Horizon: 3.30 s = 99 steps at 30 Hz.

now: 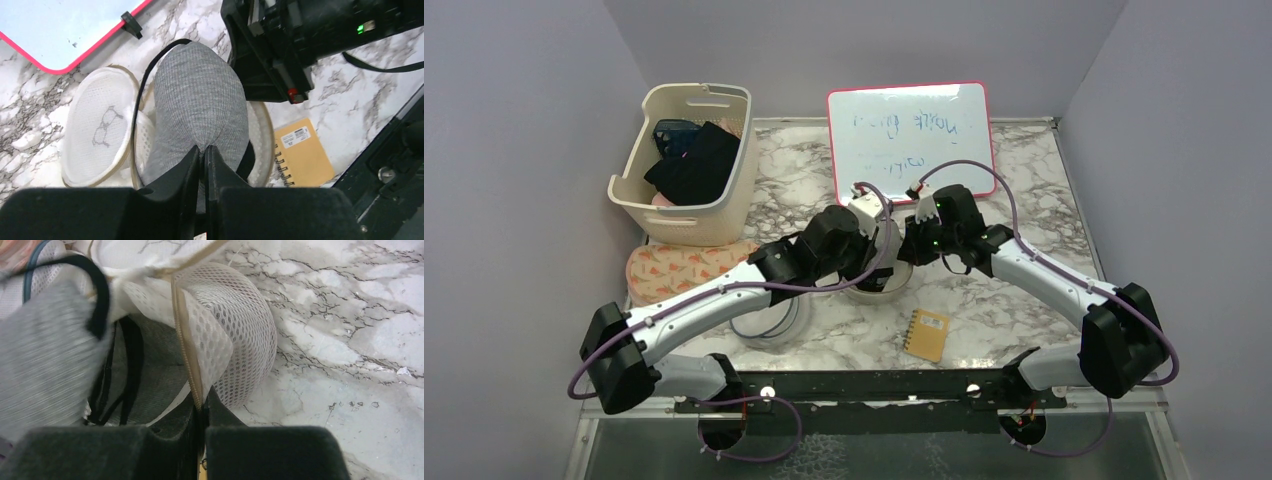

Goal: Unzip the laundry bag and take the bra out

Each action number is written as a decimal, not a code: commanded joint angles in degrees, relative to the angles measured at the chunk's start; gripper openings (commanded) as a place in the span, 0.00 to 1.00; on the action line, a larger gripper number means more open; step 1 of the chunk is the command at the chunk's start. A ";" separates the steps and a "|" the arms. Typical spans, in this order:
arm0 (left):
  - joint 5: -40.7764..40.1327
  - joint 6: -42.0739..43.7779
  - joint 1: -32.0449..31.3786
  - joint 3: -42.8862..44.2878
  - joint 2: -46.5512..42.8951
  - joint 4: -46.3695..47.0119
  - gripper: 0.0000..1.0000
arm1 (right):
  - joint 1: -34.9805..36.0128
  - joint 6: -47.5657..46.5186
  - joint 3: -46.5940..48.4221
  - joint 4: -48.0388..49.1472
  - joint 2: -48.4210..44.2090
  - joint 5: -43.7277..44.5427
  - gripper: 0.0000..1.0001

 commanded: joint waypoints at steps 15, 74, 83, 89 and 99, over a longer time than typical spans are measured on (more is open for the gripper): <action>-12.58 0.72 -0.22 17.64 -12.57 -3.28 0.00 | 0.24 -0.17 -1.10 2.11 0.99 0.52 0.01; -21.00 2.49 59.20 13.28 10.10 5.73 0.71 | 0.24 0.98 -1.41 1.97 1.02 -5.80 0.01; -4.06 3.20 48.52 8.68 2.18 11.30 0.69 | 0.24 3.05 -3.45 2.13 0.55 -5.88 0.01; 9.12 13.09 30.17 0.81 -0.64 22.82 0.68 | 0.24 5.02 -8.34 4.00 -1.90 -3.78 0.01; 13.76 32.69 2.34 -1.56 3.40 15.32 0.47 | 0.22 7.05 -16.54 10.04 -4.94 0.45 0.01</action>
